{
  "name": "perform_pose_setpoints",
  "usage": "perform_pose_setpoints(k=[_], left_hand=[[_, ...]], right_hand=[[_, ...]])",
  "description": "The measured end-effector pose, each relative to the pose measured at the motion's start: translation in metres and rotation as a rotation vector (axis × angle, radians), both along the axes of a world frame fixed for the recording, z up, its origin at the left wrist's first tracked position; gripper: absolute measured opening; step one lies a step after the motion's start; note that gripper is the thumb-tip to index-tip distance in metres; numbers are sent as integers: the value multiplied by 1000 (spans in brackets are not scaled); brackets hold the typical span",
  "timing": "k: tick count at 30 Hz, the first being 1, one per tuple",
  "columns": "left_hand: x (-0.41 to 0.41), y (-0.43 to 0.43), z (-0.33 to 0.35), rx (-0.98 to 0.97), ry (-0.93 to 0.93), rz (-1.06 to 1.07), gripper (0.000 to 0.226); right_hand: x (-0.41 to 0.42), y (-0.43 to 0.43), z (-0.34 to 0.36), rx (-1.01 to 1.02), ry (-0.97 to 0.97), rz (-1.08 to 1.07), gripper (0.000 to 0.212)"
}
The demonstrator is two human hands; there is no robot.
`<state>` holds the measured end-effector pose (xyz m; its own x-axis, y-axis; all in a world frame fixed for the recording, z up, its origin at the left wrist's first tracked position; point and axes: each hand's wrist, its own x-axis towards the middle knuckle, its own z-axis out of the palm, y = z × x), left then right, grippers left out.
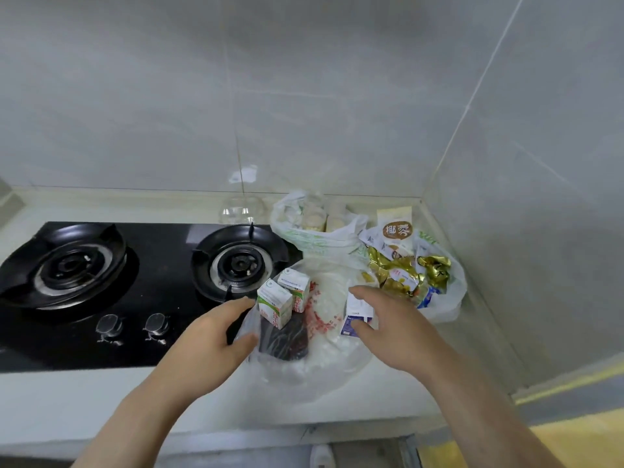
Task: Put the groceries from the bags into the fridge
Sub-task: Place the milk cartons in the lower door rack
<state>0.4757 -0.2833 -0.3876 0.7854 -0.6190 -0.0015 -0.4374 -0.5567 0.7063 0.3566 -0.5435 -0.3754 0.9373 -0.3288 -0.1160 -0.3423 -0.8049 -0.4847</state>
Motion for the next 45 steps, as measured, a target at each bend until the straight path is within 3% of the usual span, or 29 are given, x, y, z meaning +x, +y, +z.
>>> perform_pose_setpoints(k=[5, 10, 15, 20, 25, 30, 35, 40, 45], left_hand=[[26, -40, -26, -17, 76, 129, 60], [49, -71, -62, 42, 126, 295, 84], [61, -92, -87, 89, 136, 372, 99], [71, -102, -108, 182, 160, 376, 89], [73, -110, -117, 166, 183, 448, 68], [75, -116, -117, 176, 198, 485, 59], [77, -112, -112, 118, 185, 484, 73], [71, -102, -91, -20, 173, 511, 69], [63, -77, -61, -192, 181, 567, 71]], right_hand=[[70, -37, -16, 10, 80, 207, 59], [140, -55, -32, 41, 118, 418, 59], [199, -58, -65, 15, 267, 584, 79], [235, -54, -90, -18, 392, 755, 101], [254, -50, -115, -56, 419, 907, 83], [249, -51, -123, -15, 379, 908, 61], [246, -53, -112, 44, 349, 885, 71], [234, -55, -80, 141, 291, 766, 83], [216, -44, -36, 240, 187, 678, 75]])
